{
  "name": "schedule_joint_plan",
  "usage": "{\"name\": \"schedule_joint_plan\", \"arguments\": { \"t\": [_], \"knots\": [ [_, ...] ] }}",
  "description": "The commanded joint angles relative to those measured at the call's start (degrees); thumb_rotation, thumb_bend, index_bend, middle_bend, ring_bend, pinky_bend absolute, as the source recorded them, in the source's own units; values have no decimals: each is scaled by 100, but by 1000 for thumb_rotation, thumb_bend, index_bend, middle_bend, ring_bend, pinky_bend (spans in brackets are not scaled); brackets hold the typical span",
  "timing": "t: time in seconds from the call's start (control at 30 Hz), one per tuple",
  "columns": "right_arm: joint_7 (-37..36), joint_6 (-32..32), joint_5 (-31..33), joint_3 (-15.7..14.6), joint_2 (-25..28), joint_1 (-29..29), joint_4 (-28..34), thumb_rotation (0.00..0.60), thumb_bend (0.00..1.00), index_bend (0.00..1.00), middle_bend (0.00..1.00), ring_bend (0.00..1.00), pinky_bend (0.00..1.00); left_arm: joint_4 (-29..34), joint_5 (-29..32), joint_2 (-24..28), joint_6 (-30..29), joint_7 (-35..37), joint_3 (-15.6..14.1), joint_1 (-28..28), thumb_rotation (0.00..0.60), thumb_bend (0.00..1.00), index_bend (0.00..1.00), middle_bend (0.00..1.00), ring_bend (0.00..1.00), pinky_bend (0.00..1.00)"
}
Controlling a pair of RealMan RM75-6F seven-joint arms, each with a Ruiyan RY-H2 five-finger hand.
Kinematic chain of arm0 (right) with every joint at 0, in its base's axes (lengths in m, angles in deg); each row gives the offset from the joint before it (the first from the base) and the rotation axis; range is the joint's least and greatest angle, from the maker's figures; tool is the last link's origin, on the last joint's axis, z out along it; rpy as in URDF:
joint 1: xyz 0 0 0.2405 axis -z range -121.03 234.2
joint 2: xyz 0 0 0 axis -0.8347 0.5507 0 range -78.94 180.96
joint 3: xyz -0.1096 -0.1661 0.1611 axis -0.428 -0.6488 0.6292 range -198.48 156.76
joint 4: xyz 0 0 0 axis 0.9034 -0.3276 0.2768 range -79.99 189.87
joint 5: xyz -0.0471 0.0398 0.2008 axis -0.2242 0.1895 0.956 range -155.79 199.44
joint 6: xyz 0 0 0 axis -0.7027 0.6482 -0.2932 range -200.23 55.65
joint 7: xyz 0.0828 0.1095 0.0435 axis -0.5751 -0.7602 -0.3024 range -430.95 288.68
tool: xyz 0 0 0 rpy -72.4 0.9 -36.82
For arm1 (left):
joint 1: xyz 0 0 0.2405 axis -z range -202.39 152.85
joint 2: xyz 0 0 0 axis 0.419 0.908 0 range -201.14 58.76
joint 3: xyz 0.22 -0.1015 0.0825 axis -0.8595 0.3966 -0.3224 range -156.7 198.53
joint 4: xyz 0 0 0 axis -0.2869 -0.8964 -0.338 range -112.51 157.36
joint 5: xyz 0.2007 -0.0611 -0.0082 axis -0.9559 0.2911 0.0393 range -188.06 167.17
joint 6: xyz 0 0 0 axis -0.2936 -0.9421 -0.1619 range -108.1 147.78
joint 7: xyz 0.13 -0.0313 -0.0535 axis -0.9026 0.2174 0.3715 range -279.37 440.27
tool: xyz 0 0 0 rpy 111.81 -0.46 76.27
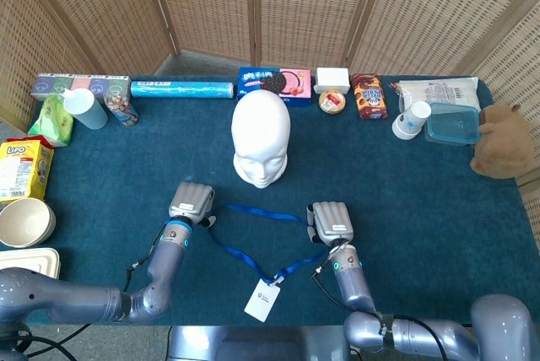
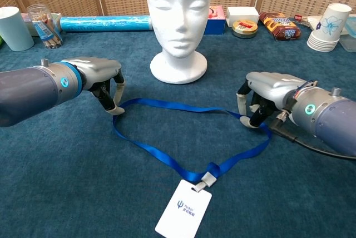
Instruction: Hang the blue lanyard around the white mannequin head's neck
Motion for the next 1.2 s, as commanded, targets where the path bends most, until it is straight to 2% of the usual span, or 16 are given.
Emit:
{"name": "schedule_joint_plan", "arguments": {
  "t": [0.03,0.73,0.93,1.2],
  "knots": [
    [-5,-2,8,-6,7,2,5,600,473,600,933,1000,1000,3,8,-7,-1,-1,18,1,510,292,587,1000,1000,1000],
    [-125,-55,117,-18,90,15,60,600,474,603,935,1000,1000,-88,167,-51,69,-47,106,24,516,315,587,1000,1000,1000],
    [-149,-68,147,-4,93,3,59,600,476,603,935,1000,1000,-84,238,-39,109,-91,107,40,517,381,587,1000,1000,1000],
    [-202,-86,192,12,110,1,50,600,476,604,936,1000,1000,-129,283,-49,147,-103,121,66,519,397,587,1000,1000,1000]
  ]
}}
